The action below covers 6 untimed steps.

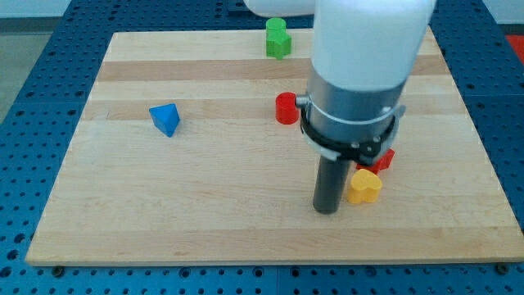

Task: Move the yellow heart to the center right

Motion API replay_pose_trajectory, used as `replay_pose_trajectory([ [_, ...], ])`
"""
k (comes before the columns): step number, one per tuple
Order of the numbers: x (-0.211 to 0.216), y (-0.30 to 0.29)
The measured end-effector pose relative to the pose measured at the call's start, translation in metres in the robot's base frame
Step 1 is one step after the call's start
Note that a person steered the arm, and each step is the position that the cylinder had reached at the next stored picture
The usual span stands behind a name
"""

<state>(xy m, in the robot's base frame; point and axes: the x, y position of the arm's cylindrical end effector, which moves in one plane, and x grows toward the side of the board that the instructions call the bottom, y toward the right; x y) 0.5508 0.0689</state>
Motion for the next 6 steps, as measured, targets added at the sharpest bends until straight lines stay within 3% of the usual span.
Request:
replay_pose_trajectory([
  [3, -0.008, 0.068],
  [6, 0.003, 0.098],
])
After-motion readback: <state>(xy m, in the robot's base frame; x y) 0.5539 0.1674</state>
